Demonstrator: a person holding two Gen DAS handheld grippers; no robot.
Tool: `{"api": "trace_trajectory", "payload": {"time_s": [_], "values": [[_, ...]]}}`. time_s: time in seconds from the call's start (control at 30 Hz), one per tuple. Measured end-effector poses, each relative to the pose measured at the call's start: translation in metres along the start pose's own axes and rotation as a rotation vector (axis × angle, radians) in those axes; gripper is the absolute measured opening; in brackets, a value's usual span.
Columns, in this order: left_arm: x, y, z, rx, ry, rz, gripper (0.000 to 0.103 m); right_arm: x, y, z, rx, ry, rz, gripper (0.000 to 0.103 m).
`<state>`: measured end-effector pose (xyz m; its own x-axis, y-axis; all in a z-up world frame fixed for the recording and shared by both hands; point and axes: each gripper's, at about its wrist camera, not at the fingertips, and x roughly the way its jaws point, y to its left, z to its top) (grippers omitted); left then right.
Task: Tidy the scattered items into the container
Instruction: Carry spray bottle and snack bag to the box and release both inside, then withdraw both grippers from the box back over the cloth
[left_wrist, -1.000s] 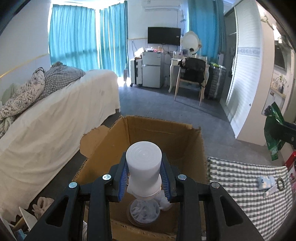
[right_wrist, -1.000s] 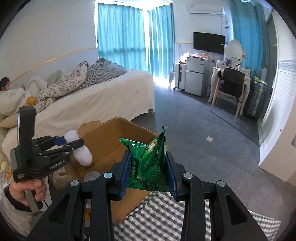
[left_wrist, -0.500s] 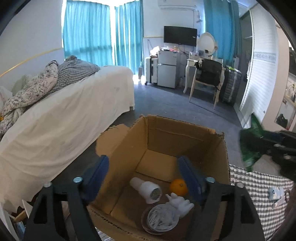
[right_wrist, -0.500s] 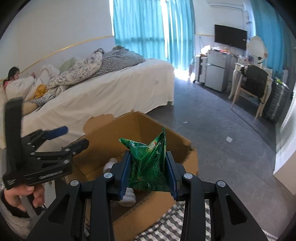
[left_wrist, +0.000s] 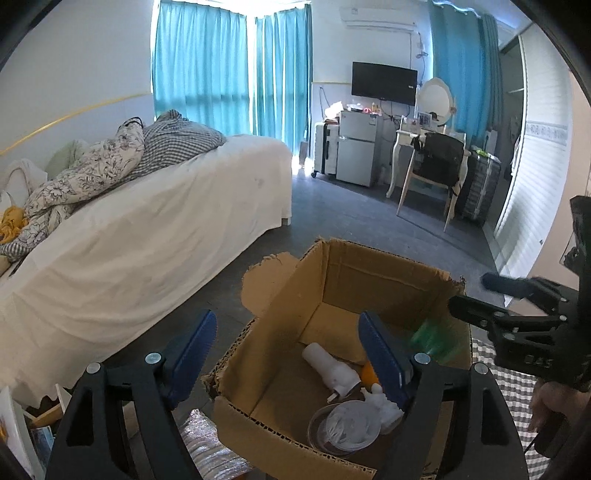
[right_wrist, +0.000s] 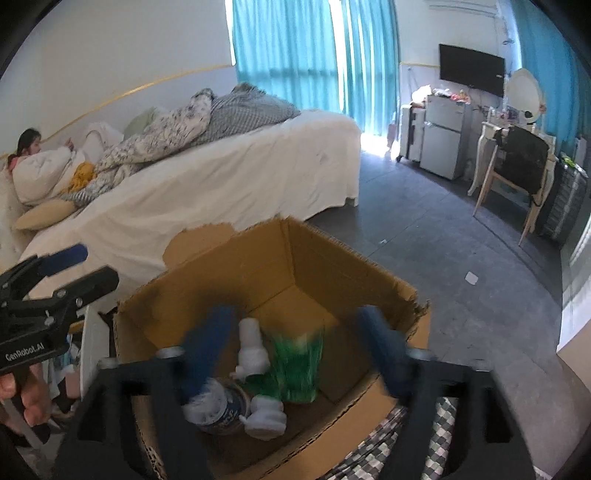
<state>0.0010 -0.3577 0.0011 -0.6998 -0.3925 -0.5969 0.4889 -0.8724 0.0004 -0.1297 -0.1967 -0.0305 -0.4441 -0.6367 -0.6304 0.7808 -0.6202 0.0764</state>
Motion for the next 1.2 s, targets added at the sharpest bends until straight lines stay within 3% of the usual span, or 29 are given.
{"api": "trace_trajectory", "payload": {"time_s": [0.2, 0.37, 0.83, 1.2], "values": [[-0.007, -0.007, 0.0, 0.008, -0.012, -0.032, 0.082, -0.027, -0.015, 0.001, 0.033, -0.03, -0.086, 0.089], [-0.016, -0.028, 0.0, 0.026, -0.032, -0.075, 0.102, -0.06, -0.033, -0.012, 0.053, -0.054, -0.197, 0.097], [-0.041, -0.124, -0.008, 0.139, -0.034, -0.24, 0.103, -0.177, -0.109, -0.077, 0.193, -0.044, -0.523, 0.103], [-0.06, -0.218, -0.029, 0.253, -0.019, -0.401, 0.103, -0.28, -0.164, -0.134, 0.308, -0.086, -0.683, 0.103]]}}
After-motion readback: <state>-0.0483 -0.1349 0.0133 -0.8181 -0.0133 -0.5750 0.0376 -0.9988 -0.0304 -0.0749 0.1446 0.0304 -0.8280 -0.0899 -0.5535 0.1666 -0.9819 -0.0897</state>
